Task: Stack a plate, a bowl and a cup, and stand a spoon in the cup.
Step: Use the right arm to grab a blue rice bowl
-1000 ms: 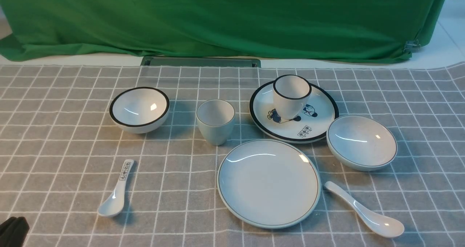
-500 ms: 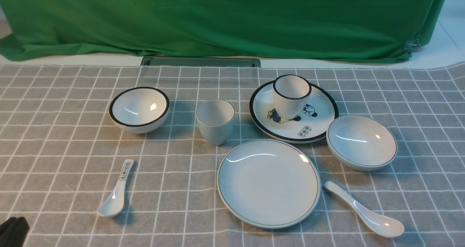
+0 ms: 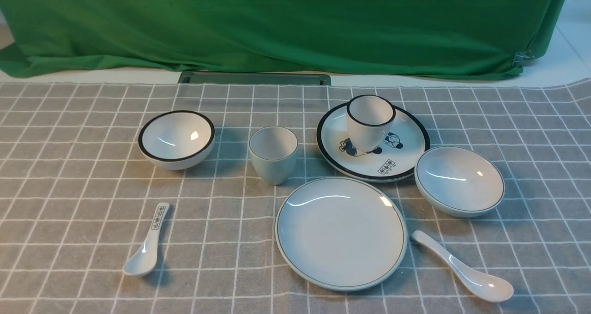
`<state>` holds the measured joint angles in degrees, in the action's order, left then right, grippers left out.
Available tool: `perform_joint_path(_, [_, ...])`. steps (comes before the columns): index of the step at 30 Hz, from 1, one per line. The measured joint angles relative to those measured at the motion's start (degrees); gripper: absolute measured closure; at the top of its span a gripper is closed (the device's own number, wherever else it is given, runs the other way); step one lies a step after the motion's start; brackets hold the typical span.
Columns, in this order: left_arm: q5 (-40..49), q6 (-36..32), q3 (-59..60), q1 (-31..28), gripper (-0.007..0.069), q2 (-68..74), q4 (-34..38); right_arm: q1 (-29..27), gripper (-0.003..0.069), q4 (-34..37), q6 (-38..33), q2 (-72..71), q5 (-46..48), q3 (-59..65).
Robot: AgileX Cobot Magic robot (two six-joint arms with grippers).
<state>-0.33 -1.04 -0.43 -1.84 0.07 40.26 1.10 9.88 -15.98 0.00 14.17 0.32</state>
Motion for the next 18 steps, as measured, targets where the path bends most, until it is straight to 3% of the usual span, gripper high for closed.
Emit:
perform_joint_path(4, [9.53, -3.94, -7.54, 0.0, 0.0607, 1.06, -1.13, 0.0, 0.0417, 0.0, 0.0, 0.0, 0.0, 0.0])
perform_joint_path(7, [22.44, -15.33, -18.46, 0.06, 0.0607, 7.81, -1.71, 0.0, 0.0417, 0.0, 0.05, 0.0, 0.0, 0.0])
perform_joint_path(10, [33.37, -20.38, -27.59, 2.96, 0.0607, 17.66, -2.8, 0.0, 0.0417, 0.0, 0.05, 0.0, -0.05, 0.0])
perform_joint_path(14, [42.37, -23.57, -33.32, 8.2, 0.0607, 28.11, -4.7, 0.0, 0.0417, 0.0, 0.05, 0.0, -0.05, 0.0])
perform_joint_path(18, [44.32, -25.79, -35.87, 12.52, 0.0607, 35.39, -5.92, 0.0, 0.0417, 1.76, 2.34, 0.0, -1.95, 0.0])
